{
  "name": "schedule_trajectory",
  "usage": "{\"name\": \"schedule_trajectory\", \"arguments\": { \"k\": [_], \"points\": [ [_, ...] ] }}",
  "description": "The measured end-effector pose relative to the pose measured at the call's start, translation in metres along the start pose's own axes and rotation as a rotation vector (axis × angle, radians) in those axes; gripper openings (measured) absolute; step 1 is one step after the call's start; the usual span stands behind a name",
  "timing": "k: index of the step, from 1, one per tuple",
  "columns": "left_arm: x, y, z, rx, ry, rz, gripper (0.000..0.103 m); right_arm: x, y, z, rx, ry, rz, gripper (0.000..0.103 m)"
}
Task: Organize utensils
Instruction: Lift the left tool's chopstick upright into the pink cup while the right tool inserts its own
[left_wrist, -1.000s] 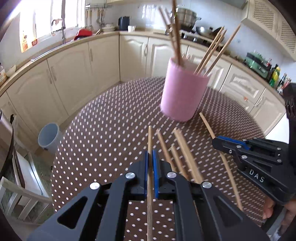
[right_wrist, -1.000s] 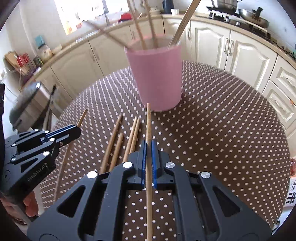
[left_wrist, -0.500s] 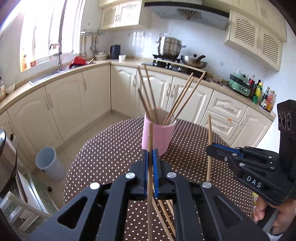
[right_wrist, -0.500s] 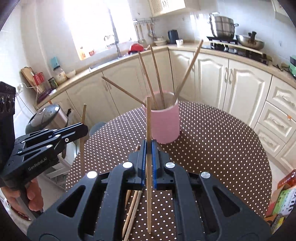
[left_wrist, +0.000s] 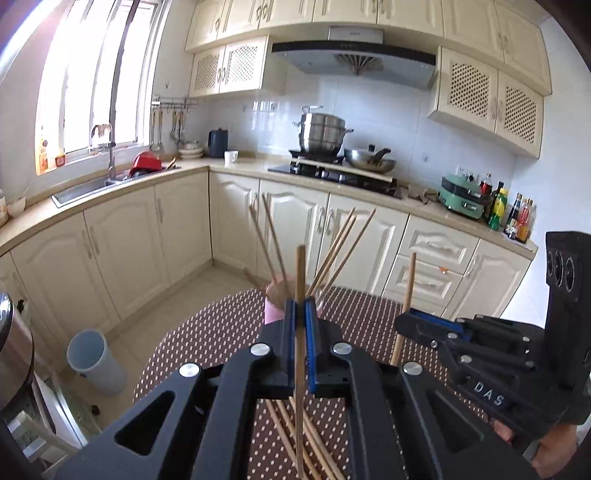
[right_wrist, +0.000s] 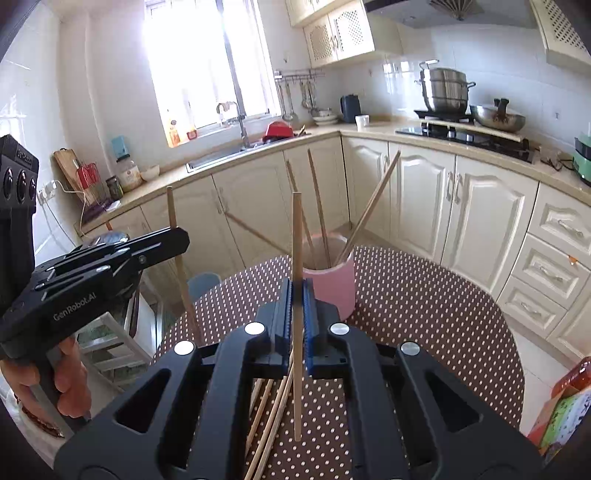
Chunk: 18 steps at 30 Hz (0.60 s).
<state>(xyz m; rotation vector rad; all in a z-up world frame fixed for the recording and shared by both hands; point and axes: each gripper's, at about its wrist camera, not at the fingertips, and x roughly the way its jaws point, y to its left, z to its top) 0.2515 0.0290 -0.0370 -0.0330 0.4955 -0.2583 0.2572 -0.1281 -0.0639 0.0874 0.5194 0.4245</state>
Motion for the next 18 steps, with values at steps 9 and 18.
{"name": "schedule_trajectory", "arguments": {
  "k": [9,18],
  "points": [
    [0.008,-0.007,0.046,-0.036,-0.114,0.030,0.005,0.000,-0.008,0.036,-0.010,-0.097,-0.020,0.006],
    [0.032,-0.012,0.084,-0.059,-0.216,0.075,0.005,0.020,-0.019,0.069,0.001,-0.166,-0.028,0.006]
  ]
}}
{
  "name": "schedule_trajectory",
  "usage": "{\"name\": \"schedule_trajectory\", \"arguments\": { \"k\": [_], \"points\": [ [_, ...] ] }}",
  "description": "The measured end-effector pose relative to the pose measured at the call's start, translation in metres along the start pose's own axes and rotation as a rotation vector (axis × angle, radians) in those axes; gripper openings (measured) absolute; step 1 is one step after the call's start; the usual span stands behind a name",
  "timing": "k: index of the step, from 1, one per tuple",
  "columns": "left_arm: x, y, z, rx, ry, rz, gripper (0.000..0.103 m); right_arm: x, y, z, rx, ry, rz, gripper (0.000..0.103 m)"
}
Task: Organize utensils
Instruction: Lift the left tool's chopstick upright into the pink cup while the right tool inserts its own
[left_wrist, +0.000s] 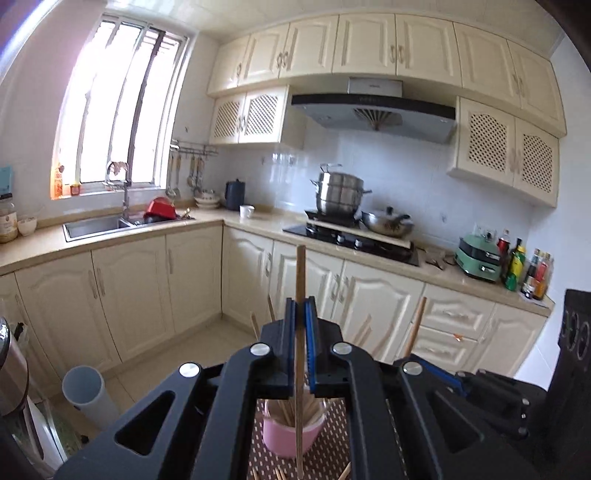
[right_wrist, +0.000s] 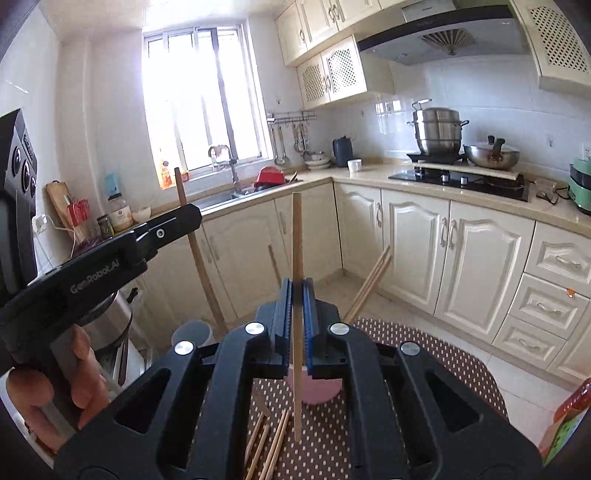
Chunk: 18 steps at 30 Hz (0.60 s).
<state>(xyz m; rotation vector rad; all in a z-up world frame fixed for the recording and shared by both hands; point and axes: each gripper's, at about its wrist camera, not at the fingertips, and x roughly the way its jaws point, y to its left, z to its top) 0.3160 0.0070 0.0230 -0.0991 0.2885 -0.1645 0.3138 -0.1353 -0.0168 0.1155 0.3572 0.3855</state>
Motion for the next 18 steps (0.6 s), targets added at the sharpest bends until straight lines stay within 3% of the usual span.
{"name": "schedule_trajectory", "arguments": {
  "k": [12,18],
  "points": [
    [0.032,0.002,0.020,-0.039,-0.133,0.080,0.006,0.030,-0.006,0.012,0.027,-0.048,-0.004,0.006],
    [0.051,0.008,0.008,-0.047,-0.092,0.073,0.006,0.037,-0.005,0.015,0.034,-0.063,-0.005,0.006]
  ]
}}
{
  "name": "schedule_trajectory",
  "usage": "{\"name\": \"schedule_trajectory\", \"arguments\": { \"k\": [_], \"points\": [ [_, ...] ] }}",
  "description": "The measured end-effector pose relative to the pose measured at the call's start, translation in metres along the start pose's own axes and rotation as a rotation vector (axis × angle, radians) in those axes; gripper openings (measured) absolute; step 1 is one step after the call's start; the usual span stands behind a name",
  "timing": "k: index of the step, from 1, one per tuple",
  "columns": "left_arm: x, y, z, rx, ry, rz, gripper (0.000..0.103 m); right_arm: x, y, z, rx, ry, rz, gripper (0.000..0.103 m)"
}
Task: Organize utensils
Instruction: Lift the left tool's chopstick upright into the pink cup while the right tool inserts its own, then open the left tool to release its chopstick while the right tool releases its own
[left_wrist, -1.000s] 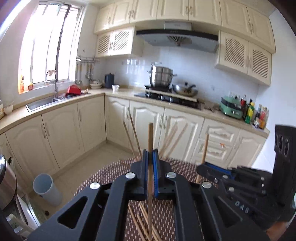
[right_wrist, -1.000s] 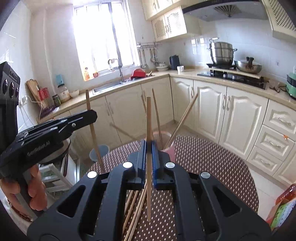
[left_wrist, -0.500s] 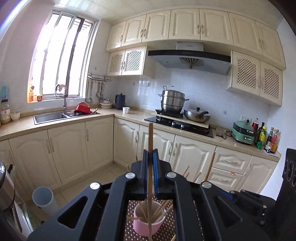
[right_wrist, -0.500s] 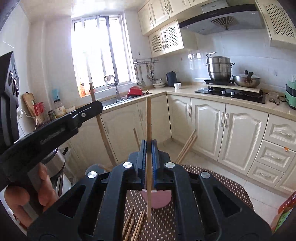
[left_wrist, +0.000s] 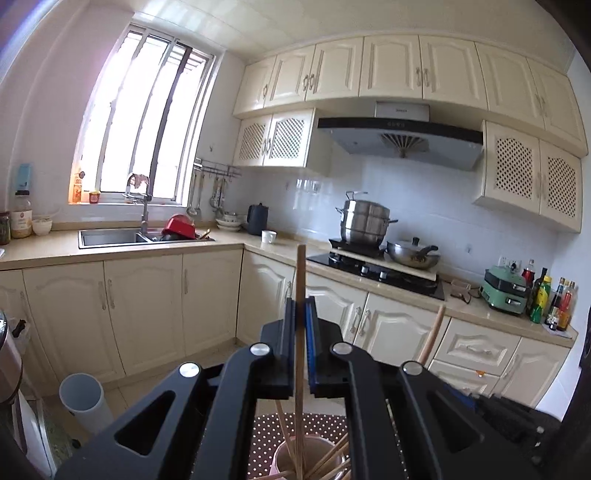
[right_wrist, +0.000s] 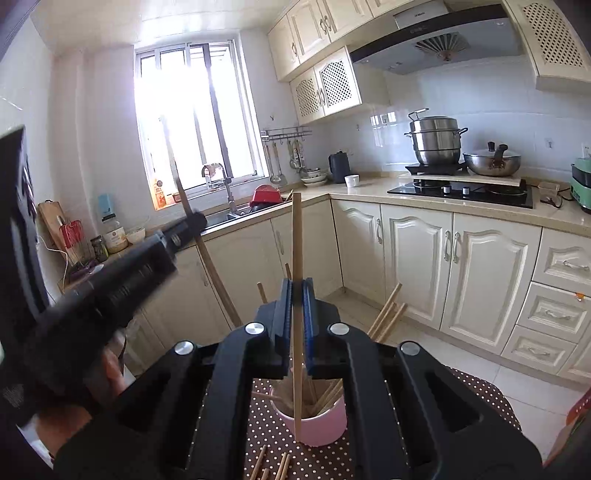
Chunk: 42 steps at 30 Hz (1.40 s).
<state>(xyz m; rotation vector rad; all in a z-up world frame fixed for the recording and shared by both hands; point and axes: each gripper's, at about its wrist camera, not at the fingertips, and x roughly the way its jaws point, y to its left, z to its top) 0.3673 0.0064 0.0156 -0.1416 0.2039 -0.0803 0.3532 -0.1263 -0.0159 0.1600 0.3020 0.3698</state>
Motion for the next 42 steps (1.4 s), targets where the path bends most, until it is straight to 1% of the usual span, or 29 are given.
{"name": "schedule_trajectory", "arguments": {
  "k": [4,7,11,14,16,18,20,23,25,26,30,38,42],
  "points": [
    [0.007,0.004,-0.013,0.014,0.038,-0.021,0.006,0.000,0.000,0.003,0.003,-0.025,-0.007,0.006],
    [0.009,0.007,-0.017,0.010,0.058,-0.029,0.006,-0.002,0.000,0.006,0.010,-0.051,-0.012,0.006],
    [0.007,0.009,-0.022,0.023,0.063,-0.025,0.006,-0.004,0.004,0.012,0.011,-0.087,-0.026,0.006],
    [0.009,0.010,-0.026,0.033,0.081,-0.032,0.007,-0.003,0.007,0.012,0.002,-0.095,-0.034,0.006],
    [0.007,0.011,-0.028,0.044,0.087,-0.027,0.010,-0.001,0.009,0.012,-0.009,-0.094,-0.041,0.006],
    [0.004,0.013,-0.030,0.040,0.084,-0.024,0.028,-0.001,0.011,0.010,-0.021,-0.096,-0.050,0.006],
    [0.000,0.014,-0.029,0.041,0.071,-0.018,0.032,0.000,0.013,0.008,-0.033,-0.093,-0.060,0.006],
    [-0.005,0.015,-0.028,0.057,0.066,0.003,0.034,0.002,0.014,0.006,-0.042,-0.088,-0.069,0.006],
    [-0.007,0.018,-0.028,0.059,0.067,0.021,0.036,0.003,0.013,0.004,-0.044,-0.082,-0.071,0.006],
    [-0.008,0.019,-0.027,0.058,0.069,0.027,0.040,0.003,0.013,0.002,-0.045,-0.076,-0.071,0.006],
    [-0.012,0.024,-0.028,0.054,0.072,0.045,0.043,0.005,0.013,-0.005,-0.048,-0.052,-0.070,0.006],
    [-0.015,0.035,-0.037,0.054,0.112,0.076,0.046,0.009,0.010,-0.023,-0.057,0.004,-0.085,0.006],
    [-0.018,0.039,-0.043,0.072,0.127,0.094,0.048,0.011,0.007,-0.033,-0.056,0.033,-0.093,0.006]
  ]
}}
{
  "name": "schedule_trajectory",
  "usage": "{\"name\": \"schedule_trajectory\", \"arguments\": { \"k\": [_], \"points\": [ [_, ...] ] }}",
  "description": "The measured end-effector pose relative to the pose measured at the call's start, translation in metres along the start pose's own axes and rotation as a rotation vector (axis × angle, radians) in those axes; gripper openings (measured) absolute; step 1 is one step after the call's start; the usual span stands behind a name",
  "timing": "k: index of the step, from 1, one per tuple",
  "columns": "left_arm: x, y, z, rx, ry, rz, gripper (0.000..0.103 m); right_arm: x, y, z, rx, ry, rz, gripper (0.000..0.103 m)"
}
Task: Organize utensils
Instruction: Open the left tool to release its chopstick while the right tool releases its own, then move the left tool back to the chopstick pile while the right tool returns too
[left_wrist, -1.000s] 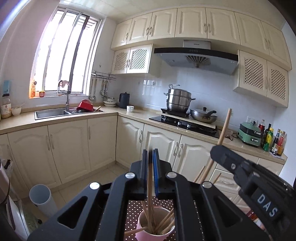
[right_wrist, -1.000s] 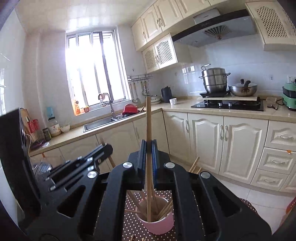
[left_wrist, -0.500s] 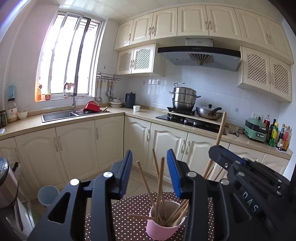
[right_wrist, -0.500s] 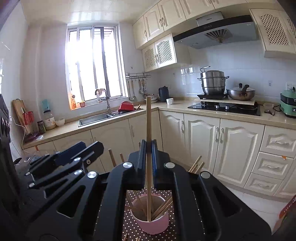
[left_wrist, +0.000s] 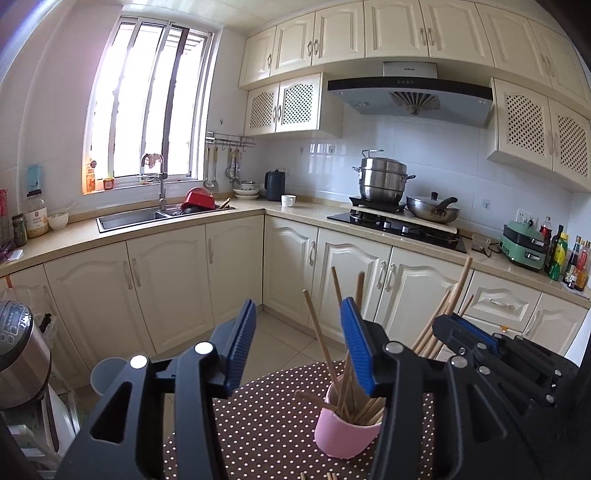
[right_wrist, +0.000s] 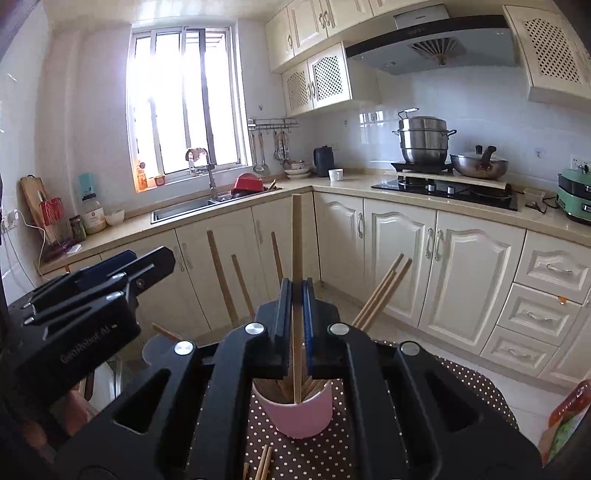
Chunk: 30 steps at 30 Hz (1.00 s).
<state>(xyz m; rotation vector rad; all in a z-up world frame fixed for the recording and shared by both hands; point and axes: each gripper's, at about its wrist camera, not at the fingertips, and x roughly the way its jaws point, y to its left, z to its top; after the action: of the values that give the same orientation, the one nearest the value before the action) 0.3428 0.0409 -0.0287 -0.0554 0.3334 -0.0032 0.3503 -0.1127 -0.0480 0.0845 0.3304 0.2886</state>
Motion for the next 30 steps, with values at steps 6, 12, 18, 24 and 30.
{"name": "schedule_trajectory", "arguments": {
  "k": [6,12,18,24,30],
  "points": [
    [-0.005,0.004,-0.008,0.015,0.012,0.021,0.056,0.007,-0.001,-0.015,0.003,0.050,-0.006,0.006],
    [-0.012,0.007,-0.012,0.029,0.027,0.033,0.059,0.007,-0.006,-0.026,0.037,0.085,-0.025,0.007],
    [-0.021,0.009,-0.014,0.035,0.034,0.032,0.060,-0.002,-0.009,-0.028,0.059,0.099,-0.015,0.007],
    [-0.037,0.010,-0.019,0.056,0.045,0.021,0.060,-0.016,-0.010,-0.026,0.075,0.089,-0.016,0.007],
    [-0.055,0.009,-0.022,0.057,0.043,0.025,0.060,-0.036,-0.008,-0.025,0.077,0.079,-0.007,0.007]
  ]
}}
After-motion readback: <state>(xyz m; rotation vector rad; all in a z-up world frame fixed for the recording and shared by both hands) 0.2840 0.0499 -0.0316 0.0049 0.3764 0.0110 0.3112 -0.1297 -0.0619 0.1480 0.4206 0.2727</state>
